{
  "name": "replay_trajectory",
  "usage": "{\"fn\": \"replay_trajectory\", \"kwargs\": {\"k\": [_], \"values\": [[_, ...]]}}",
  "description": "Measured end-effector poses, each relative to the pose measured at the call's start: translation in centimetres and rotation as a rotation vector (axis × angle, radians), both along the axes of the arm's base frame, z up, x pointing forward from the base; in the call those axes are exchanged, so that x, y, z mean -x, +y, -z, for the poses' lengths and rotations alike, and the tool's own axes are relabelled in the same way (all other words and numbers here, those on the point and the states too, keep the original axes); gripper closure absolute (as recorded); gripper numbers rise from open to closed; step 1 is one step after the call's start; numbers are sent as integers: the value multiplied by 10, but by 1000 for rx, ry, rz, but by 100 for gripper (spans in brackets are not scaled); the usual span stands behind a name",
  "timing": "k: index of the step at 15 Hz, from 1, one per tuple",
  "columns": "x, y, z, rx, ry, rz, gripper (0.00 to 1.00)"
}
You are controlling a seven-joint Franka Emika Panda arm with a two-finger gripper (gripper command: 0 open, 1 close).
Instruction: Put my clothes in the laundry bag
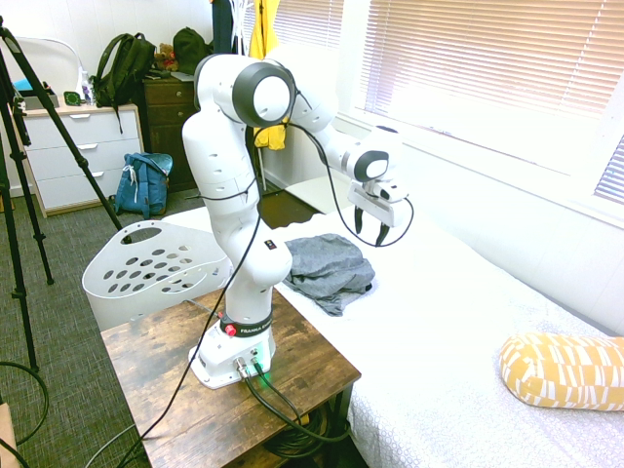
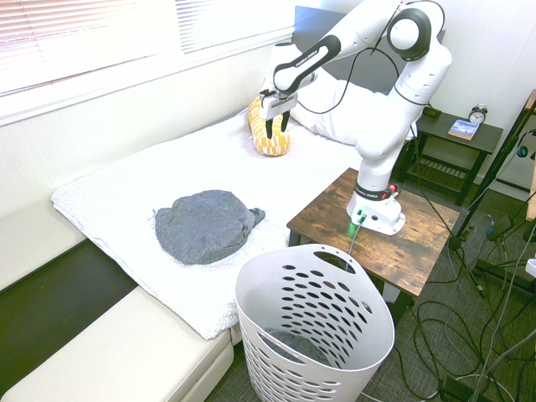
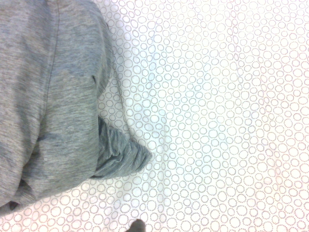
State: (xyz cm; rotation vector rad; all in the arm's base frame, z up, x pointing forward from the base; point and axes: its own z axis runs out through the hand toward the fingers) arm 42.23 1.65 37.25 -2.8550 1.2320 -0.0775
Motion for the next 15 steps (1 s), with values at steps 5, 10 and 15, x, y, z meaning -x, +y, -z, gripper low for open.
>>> {"fn": "replay_trajectory", "kwargs": {"k": [5,10,15], "values": [[-24,34,-5,1,-43,-20,0],[-80,73,56,-52,-96,-78,0],[-93,136,189,-79,-46,-162,0]]}}
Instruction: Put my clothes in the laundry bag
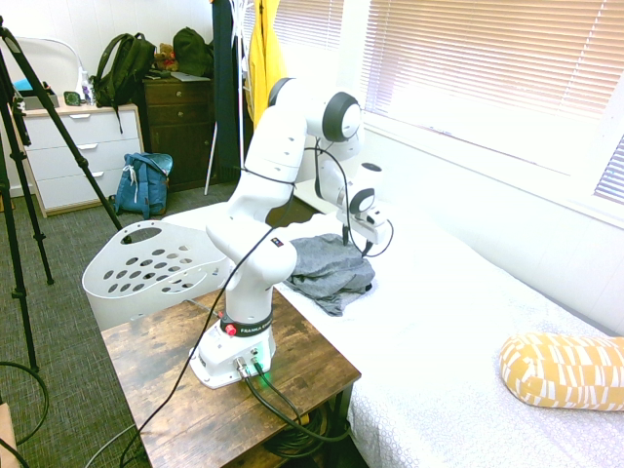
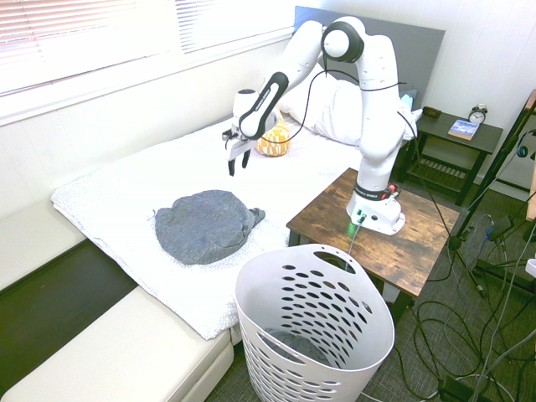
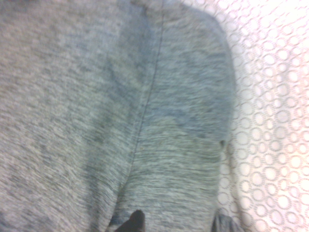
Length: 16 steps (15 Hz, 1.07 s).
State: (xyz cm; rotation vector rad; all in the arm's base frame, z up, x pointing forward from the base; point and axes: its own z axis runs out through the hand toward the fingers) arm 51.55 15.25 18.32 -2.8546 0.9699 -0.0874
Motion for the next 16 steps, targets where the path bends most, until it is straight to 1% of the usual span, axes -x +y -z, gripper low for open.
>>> {"fn": "replay_trajectory", "kwargs": {"k": [2,4,7,9,12,14,16], "values": [[5,17,54,25,10,-31,0],[14,29,97,33,31,-36,0],[28,32,139,23,47,-36,0],[26,33,152,-17,57,-32,0],[12,42,141,-132,60,-50,0],[13,48,137,-191,84,-67,0],[21,52,146,-227,116,-73,0]]}}
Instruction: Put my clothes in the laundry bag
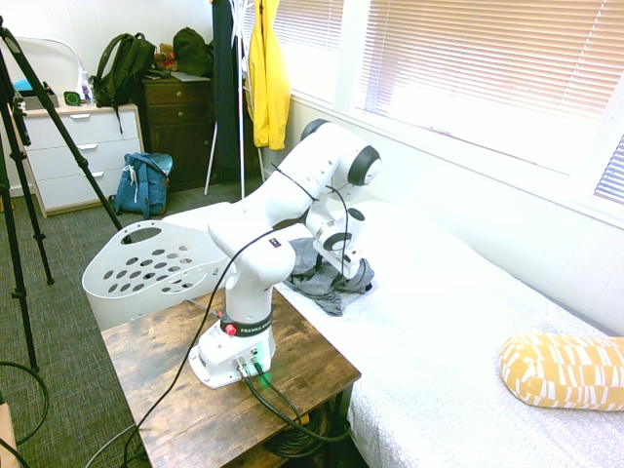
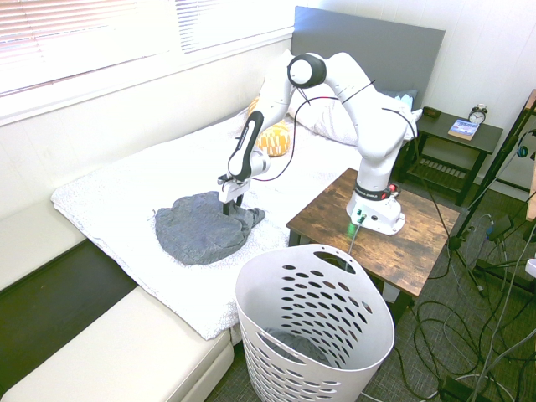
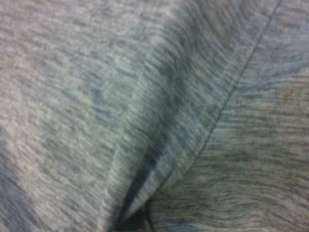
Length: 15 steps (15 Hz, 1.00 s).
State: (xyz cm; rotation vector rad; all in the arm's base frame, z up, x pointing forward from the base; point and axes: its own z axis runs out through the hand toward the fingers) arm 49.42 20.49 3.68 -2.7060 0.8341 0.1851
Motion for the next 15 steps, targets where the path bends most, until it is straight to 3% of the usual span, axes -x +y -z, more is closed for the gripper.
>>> {"fn": "replay_trajectory", "kwargs": {"k": [2,3,15], "values": [[10,2,18,-22,31,-10,0],[12,2,26,-27,40,-15,100],[19,5,53,-34,48,-39,100]]}}
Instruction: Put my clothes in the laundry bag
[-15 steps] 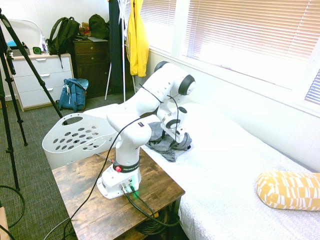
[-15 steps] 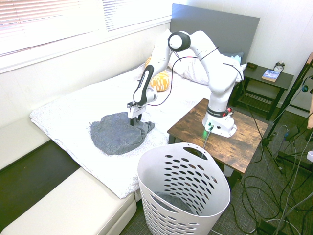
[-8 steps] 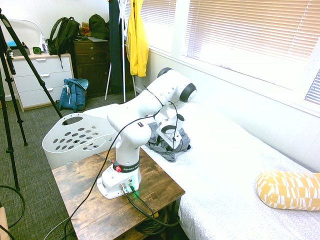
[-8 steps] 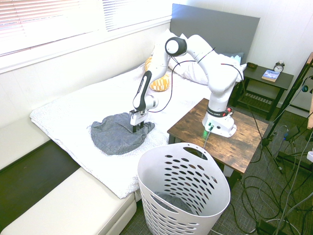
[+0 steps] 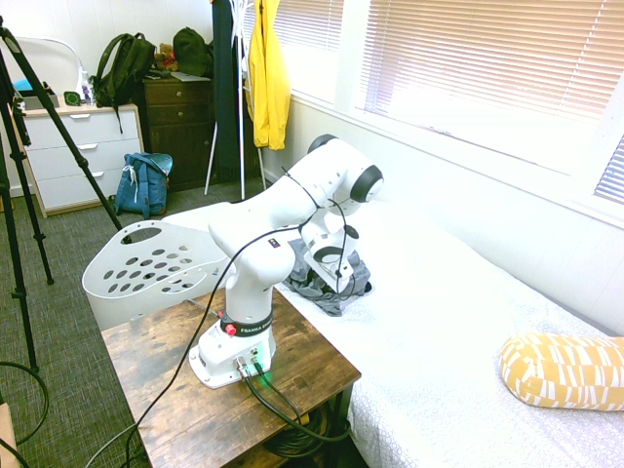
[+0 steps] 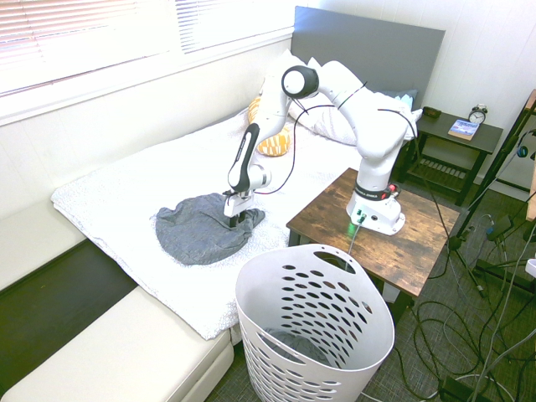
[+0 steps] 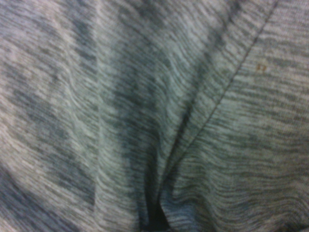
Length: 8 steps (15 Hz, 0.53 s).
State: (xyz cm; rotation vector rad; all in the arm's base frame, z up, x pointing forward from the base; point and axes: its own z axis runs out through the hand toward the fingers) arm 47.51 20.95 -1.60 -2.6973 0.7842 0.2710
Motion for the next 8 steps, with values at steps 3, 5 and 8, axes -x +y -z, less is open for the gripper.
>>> {"fn": "replay_trajectory", "kwargs": {"k": [3,5,8], "values": [[2,1,2,-2,4,-1,100],[3,4,2,-7,7,-2,100],[4,6,2,-9,9,0,100]]}}
